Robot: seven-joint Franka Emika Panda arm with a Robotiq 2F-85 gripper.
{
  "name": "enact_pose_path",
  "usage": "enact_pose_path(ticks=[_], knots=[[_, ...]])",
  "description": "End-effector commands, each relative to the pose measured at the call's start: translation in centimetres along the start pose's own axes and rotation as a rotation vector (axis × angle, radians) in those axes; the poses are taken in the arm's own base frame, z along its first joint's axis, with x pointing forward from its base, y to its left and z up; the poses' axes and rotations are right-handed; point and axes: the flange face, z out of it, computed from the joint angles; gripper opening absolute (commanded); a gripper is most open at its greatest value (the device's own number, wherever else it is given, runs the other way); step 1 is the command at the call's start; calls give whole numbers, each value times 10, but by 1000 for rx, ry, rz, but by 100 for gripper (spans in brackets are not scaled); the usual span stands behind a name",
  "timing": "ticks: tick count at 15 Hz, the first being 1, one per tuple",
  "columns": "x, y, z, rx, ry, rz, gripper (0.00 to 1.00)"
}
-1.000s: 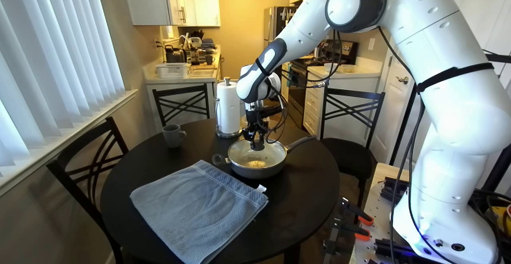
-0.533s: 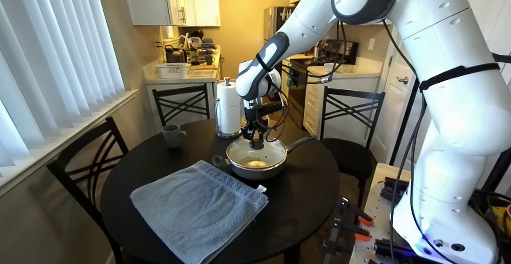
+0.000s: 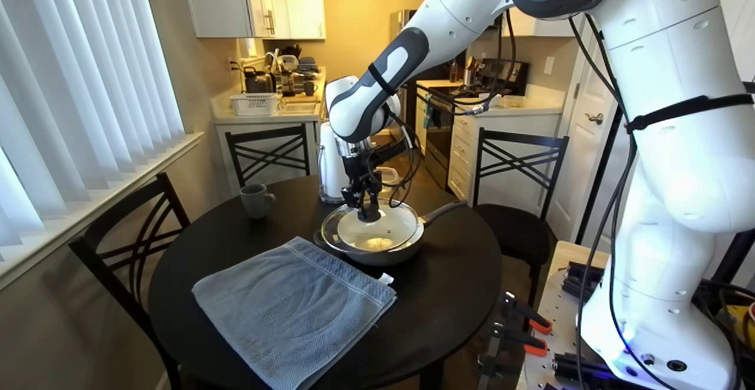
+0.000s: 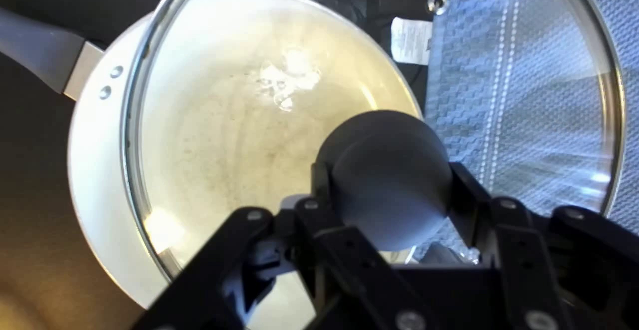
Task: Remove the glass lid from the grey pan and then out it on the blue towel
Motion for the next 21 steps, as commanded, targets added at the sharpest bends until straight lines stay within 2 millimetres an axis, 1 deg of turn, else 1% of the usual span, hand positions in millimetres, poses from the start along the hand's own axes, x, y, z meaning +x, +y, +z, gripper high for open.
enact_pose_path(ticks=[1, 5, 6, 8, 12, 14, 17, 21], knots=[[-5, -45, -18, -55, -34, -90, 33], [-3, -105, -16, -43, -53, -260, 33], [-1, -118, -14, -44, -57, -290, 33], [3, -138, -6, -35, -71, -346, 33], [10, -166, 11, -32, -115, -439, 33], [15, -176, 19, -26, -132, -481, 33], [18, -196, 27, -2, -150, -572, 33], [22, -213, 33, 35, -150, -686, 33]])
